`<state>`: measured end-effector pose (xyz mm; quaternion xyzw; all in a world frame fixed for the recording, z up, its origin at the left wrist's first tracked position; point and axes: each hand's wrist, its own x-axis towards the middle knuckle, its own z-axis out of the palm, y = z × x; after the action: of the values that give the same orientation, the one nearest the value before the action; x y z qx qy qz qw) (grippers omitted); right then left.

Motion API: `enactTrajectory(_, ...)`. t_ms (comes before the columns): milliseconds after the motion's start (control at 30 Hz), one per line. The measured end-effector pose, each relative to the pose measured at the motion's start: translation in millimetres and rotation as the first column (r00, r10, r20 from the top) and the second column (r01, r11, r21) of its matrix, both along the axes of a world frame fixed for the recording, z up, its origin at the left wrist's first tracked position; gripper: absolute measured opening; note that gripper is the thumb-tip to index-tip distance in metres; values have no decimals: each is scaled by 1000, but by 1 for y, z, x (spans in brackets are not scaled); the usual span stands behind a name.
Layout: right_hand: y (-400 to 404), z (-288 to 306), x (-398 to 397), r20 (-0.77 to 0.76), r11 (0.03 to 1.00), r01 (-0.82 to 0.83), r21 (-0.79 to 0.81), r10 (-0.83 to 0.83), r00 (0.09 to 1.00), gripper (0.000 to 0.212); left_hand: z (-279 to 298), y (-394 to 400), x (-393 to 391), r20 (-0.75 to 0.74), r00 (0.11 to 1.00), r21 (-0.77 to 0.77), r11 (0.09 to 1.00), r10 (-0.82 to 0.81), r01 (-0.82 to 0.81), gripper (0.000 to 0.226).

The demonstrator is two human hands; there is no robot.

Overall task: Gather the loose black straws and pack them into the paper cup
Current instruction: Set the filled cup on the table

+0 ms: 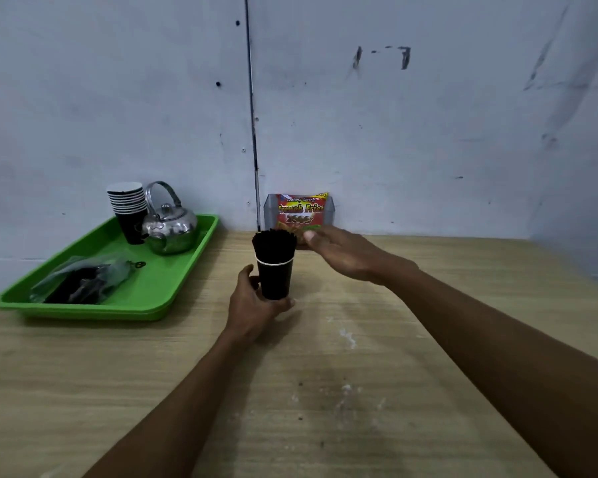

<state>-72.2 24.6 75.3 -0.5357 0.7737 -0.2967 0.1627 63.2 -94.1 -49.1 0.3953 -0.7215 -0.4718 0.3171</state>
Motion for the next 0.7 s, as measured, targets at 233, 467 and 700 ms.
enactTrajectory(233, 16, -57, 0, 42, 995, 51, 89, -55, 998, 62, 8, 9, -17, 64, 983, -86, 982, 173, -167, 97)
enactTrajectory(467, 10, -101, -4, 3, 997, 49, 64, -50, 999, 58, 15, -8, -26, 174, 907, -215, 913, 384, -345, 54)
enactTrajectory(700, -13, -120, -20, -108, 1000, 12, -6, -13, 994, 47, 21, -76, -34, 142, 897, -165, 904, 418, -395, 67)
